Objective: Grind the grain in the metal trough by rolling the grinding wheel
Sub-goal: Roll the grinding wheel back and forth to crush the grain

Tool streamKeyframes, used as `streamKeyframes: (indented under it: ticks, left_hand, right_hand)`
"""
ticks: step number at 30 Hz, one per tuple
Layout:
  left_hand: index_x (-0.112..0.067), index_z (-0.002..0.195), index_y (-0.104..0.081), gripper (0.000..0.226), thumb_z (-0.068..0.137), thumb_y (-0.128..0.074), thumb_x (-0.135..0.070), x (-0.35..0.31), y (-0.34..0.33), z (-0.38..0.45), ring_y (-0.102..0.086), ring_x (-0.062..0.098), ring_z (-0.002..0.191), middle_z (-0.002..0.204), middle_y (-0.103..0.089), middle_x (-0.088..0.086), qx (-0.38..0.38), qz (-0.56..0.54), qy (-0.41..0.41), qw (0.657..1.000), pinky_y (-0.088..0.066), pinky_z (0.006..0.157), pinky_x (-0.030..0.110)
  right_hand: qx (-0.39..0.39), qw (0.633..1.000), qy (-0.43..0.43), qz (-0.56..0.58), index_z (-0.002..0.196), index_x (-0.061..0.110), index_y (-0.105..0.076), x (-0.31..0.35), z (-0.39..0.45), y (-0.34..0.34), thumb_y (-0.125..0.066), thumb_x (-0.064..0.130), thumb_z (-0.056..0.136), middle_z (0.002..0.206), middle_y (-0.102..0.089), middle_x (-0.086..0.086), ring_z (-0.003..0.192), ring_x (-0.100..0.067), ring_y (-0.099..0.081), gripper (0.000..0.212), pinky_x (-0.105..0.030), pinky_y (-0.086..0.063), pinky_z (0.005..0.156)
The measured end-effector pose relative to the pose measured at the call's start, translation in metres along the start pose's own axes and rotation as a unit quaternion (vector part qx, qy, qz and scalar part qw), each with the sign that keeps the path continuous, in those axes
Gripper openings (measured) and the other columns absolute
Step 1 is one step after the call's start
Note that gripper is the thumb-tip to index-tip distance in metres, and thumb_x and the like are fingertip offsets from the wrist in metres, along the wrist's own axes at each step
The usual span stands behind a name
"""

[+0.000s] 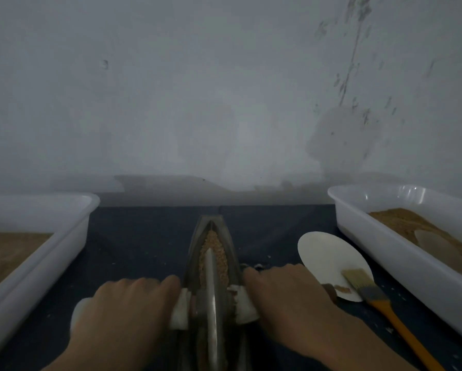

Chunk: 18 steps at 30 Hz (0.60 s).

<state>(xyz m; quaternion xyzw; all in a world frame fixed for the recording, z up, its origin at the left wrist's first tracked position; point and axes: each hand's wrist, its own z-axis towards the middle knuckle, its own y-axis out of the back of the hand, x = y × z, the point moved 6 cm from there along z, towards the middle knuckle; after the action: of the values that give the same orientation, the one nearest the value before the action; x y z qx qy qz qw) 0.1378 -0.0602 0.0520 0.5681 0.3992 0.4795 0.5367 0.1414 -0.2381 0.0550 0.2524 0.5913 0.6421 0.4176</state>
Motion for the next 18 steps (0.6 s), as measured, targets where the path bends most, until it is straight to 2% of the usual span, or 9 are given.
streamKeyframes:
  ticks: [2,5,9,12,15,18]
  left_hand:
    - [-0.043,0.07,-0.022,0.035,0.083,-0.053,-0.051,0.002,-0.003,0.009,-0.038,0.007,0.073,0.077,-0.037,-0.015,-0.037,0.011,0.02,0.999,-0.03,0.068,0.028]
    - [-0.04,0.081,-0.032,0.019,0.085,-0.051,-0.044,0.007,-0.004,0.024,-0.045,0.007,0.07,0.075,-0.043,-0.013,-0.131,0.016,0.047,0.99,-0.034,0.063,0.026]
    - [-0.037,0.085,-0.03,0.026,0.083,-0.054,-0.045,0.005,-0.001,0.043,-0.047,0.006,0.071,0.079,-0.043,-0.013,-0.158,0.028,0.018,0.987,-0.032,0.062,0.026]
    - [-0.039,0.085,-0.027,0.032,0.082,-0.058,-0.046,0.006,-0.001,0.042,-0.045,0.006,0.072,0.08,-0.041,-0.014,-0.123,0.007,0.003,0.992,-0.033,0.065,0.026]
    - [-0.038,0.075,-0.022,0.038,0.081,-0.058,-0.048,0.007,-0.005,0.023,-0.038,0.005,0.068,0.078,-0.039,-0.015,-0.085,-0.005,0.008,0.996,-0.03,0.063,0.027]
    - [-0.051,0.071,-0.022,0.035,0.079,-0.057,-0.053,0.005,-0.008,0.0,-0.032,0.004,0.063,0.074,-0.037,-0.016,-0.026,-0.014,0.01,1.0,-0.027,0.062,0.029]
  right_hand:
    - [-0.004,1.0,-0.017,-0.01,0.101,0.019,-0.045,-0.006,0.011,-0.005,-0.058,0.023,0.084,0.095,-0.063,-0.003,0.078,-0.025,-0.061,0.022,-0.032,-0.03,0.06]
    - [-0.02,0.999,-0.036,-0.033,0.099,0.016,-0.045,-0.019,0.035,-0.013,-0.062,0.019,0.082,0.091,-0.064,-0.005,0.076,-0.027,-0.061,0.024,-0.032,-0.03,0.059]
    - [-0.043,0.997,-0.048,-0.051,0.095,0.017,-0.041,-0.033,0.053,-0.02,-0.062,0.018,0.082,0.091,-0.064,-0.004,0.074,-0.026,-0.061,0.025,-0.032,-0.031,0.058]
    - [-0.036,0.998,-0.048,-0.033,0.092,0.017,-0.039,-0.03,0.048,-0.016,-0.061,0.017,0.082,0.091,-0.064,-0.006,0.075,-0.028,-0.061,0.025,-0.032,-0.03,0.057]
    - [-0.022,0.999,-0.021,-0.03,0.089,0.019,-0.038,-0.016,0.028,-0.007,-0.061,0.015,0.081,0.088,-0.063,-0.005,0.071,-0.026,-0.058,0.025,-0.031,-0.024,0.052]
    - [-0.007,1.0,0.006,-0.022,0.099,0.019,-0.045,-0.002,0.003,-0.001,-0.061,0.019,0.078,0.091,-0.063,-0.003,0.074,-0.027,-0.06,0.026,-0.033,-0.027,0.058]
